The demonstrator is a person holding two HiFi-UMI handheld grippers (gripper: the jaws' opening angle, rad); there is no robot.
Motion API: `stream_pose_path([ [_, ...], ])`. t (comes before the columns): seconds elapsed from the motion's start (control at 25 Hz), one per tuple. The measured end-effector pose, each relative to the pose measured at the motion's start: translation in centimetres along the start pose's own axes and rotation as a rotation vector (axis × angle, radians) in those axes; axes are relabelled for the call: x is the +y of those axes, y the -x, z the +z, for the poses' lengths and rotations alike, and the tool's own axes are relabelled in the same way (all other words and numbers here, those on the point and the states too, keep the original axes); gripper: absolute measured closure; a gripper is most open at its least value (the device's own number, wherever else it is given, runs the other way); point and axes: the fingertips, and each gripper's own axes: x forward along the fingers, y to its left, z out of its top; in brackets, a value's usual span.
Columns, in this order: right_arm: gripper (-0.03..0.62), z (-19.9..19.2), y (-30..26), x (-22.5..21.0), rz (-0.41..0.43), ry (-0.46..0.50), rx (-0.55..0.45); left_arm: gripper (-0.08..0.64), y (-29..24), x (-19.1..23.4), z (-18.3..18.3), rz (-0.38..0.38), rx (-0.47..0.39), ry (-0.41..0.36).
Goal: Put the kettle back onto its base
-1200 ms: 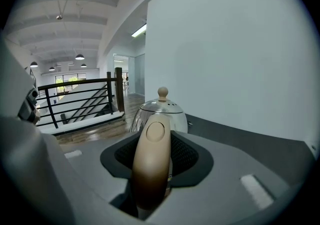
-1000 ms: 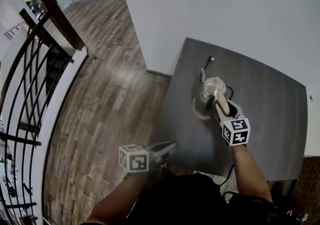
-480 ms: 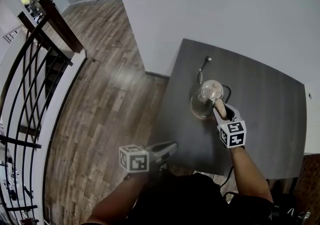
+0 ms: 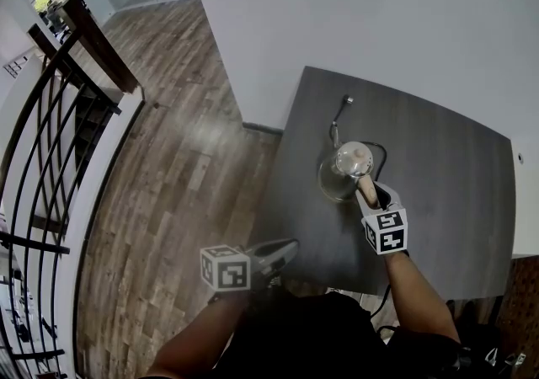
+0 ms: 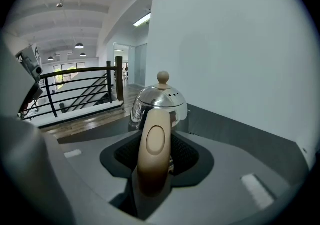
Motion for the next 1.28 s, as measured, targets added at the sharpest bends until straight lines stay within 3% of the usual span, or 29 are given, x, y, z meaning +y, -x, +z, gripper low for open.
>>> stream_pose_path([
  [0.4, 0.408, -0.2, -0.2, -0.1, 0.009, 0.020, -0.025, 0.560, -0.3, -0.3, -0.4, -0.006, 0.011, -0.005],
  [0.96, 0.403, 0.4, 0.0, -1.0, 0.101, 0.163, -0.026, 0.560, -0.2, -1.0, -0.9, -0.007, 0.012, -0.004],
  [1.28, 0.397, -2.2, -0.4, -1.9, 0.079, 0.276, 0.070, 0.560, -0.8, -1.2, -1.3, -0.004, 0.006, -0.001],
])
